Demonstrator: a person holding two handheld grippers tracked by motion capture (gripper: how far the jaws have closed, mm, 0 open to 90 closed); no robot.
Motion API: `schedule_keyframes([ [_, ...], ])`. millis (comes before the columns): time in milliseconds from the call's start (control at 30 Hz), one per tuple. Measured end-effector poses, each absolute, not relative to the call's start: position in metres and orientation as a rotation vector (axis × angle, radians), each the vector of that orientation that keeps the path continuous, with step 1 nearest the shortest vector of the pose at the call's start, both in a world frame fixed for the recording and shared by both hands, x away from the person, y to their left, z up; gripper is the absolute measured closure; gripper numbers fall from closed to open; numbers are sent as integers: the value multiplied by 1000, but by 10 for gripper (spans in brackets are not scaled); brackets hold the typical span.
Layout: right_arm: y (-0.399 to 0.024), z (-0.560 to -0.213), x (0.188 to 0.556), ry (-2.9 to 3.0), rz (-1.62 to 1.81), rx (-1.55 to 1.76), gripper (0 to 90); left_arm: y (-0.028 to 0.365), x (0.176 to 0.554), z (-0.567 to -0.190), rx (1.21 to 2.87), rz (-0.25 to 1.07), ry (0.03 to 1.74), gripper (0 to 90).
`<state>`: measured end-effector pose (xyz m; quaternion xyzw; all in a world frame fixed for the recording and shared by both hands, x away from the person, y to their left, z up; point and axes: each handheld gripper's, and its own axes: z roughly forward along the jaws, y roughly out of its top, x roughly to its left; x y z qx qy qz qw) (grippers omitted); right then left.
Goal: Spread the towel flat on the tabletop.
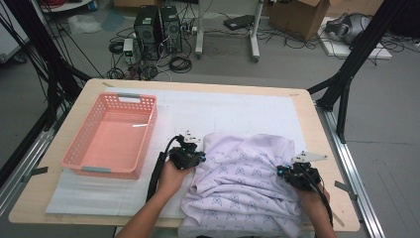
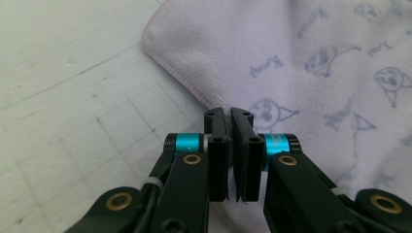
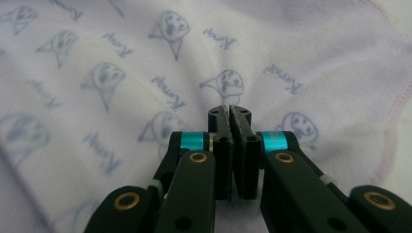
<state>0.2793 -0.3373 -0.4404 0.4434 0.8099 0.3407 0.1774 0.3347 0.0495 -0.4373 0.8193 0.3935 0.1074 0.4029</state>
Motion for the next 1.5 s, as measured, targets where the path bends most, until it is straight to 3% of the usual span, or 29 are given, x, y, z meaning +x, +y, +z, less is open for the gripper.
schedule_keyframes([
  [100, -347, -440, 266, 2295, 983, 1256, 880, 61, 328, -440, 2059, 218, 1006, 846],
  [167, -351, -439, 260, 2299, 998, 1266, 877, 64, 327, -441, 2029, 206, 1000, 795],
  [233, -353, -437, 257, 2283, 1009, 1267, 834, 65, 331, -440, 1984, 223, 1020, 589],
  [267, -353, -436, 257, 2263, 1017, 1274, 784, 66, 334, -440, 1952, 228, 1023, 546],
  [367, -356, -431, 256, 2211, 1055, 1281, 733, 65, 346, -437, 1918, 256, 1023, 514],
  [700, -361, -430, 259, 2186, 1075, 1299, 719, 31, 378, -448, 1966, 284, 1051, 463],
  [800, -362, -430, 260, 2183, 1081, 1295, 710, 19, 374, -450, 2000, 351, 1015, 559],
  [833, -362, -430, 259, 2184, 1080, 1302, 709, 17, 374, -449, 2018, 408, 1014, 646],
  [900, -362, -430, 260, 2181, 1082, 1304, 704, 21, 378, -448, 2014, 396, 1031, 854],
  [1133, -362, -431, 263, 2185, 1084, 1296, 684, 66, 399, -445, 1888, 473, 1212, 872],
  [1200, -361, -431, 265, 2186, 1086, 1297, 668, 79, 401, -445, 1859, 432, 1247, 866],
  [1233, -361, -431, 266, 2184, 1085, 1294, 656, 81, 400, -445, 1847, 423, 1249, 842],
  [1367, -358, -431, 278, 2166, 1075, 1308, 585, 82, 396, -443, 1827, 384, 1205, 556],
  [1500, -355, -429, 302, 2121, 1079, 1321, 498, 81, 391, -441, 1807, 359, 1173, 479],
])
